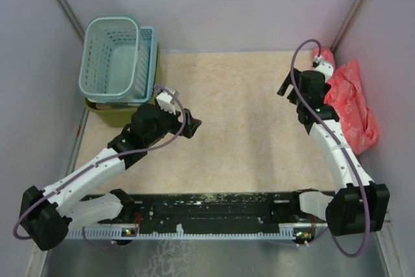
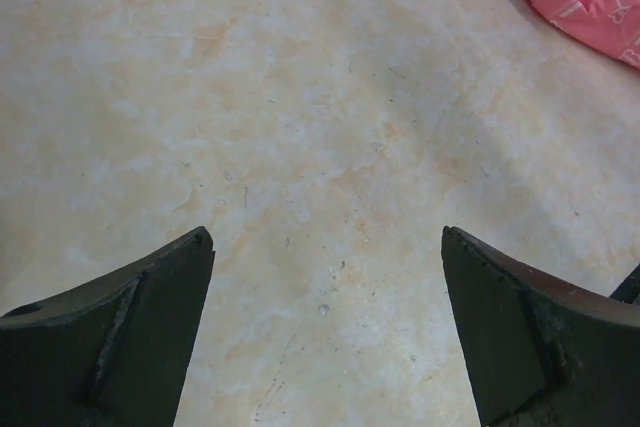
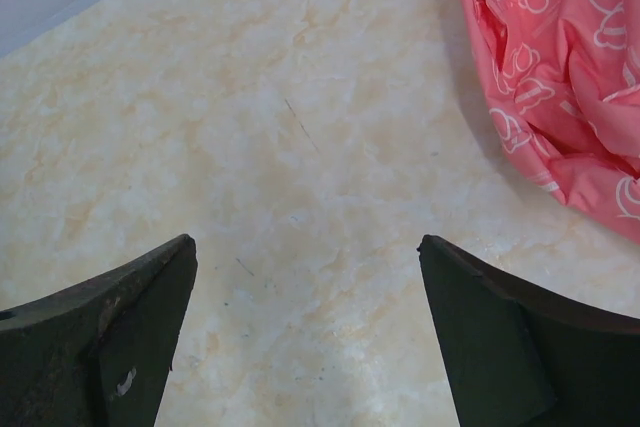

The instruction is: Turn the large container upside down

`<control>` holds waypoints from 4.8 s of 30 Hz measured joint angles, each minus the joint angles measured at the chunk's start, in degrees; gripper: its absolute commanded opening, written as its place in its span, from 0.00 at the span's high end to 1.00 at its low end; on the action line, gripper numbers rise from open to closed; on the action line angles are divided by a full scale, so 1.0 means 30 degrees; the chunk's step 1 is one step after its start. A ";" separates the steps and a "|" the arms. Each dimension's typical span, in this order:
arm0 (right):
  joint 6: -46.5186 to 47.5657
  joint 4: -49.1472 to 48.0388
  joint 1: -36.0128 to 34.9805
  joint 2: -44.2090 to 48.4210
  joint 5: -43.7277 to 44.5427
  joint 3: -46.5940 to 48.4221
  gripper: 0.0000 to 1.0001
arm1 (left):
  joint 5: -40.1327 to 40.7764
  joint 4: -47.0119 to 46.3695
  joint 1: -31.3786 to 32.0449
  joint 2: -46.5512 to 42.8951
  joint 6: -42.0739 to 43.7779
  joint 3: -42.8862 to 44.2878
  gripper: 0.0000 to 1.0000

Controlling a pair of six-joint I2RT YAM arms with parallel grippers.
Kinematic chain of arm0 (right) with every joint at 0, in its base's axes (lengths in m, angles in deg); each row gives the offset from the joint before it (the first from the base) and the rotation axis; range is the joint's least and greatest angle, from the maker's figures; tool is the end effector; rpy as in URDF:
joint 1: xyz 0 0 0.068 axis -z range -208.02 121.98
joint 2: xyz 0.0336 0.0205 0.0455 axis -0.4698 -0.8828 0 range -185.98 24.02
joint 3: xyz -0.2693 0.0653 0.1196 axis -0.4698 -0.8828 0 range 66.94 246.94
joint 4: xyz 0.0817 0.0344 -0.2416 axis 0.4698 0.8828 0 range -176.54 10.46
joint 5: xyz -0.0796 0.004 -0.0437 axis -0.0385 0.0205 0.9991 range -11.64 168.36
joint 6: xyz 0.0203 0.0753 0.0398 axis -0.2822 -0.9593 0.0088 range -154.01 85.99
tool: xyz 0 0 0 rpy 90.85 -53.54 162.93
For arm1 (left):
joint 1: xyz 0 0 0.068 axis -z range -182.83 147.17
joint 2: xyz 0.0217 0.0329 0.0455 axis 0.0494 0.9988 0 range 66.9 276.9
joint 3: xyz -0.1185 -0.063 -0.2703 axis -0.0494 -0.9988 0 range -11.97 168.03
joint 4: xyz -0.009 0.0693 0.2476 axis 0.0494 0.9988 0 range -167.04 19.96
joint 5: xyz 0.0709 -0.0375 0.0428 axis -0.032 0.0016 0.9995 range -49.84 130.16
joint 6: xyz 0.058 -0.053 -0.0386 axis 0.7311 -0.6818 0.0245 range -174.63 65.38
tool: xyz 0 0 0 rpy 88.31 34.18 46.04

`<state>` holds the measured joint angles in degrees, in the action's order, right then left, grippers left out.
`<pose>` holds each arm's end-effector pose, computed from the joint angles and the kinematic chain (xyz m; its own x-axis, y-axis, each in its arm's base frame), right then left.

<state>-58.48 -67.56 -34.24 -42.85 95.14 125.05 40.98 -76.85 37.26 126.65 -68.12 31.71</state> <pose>0.2836 0.0082 0.3373 -0.3590 0.3599 -0.8612 0.3285 0.9123 0.2443 0.2036 -0.1700 0.3159 -0.3560 -0.0054 -0.9345 0.5660 0.7944 -0.2202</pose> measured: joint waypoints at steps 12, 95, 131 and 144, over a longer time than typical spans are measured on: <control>-0.0386 -0.1647 0.0000 0.1144 -0.0277 -0.2703 0.07 | 0.0758 -0.1654 0.0000 -0.0532 -0.0270 -0.1574 0.00; -0.0291 0.0699 0.0000 0.8655 -0.1319 0.0816 0.02 | -1.4418 0.0736 -0.3016 0.8255 -0.5683 1.2939 1.00; -0.1749 0.6113 0.0000 0.4575 -1.1431 -0.1749 0.02 | -1.0688 0.4830 -0.3060 1.2808 -0.3366 1.4826 0.19; -0.4787 -0.0007 0.4255 0.2273 -1.5839 -0.4612 0.04 | -0.8247 0.4160 0.0146 0.6856 -0.3191 0.6747 0.10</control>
<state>-72.84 -67.58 -21.47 -36.03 47.62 111.21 16.23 -64.37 37.70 147.21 -77.69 51.95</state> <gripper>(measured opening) 0.963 0.864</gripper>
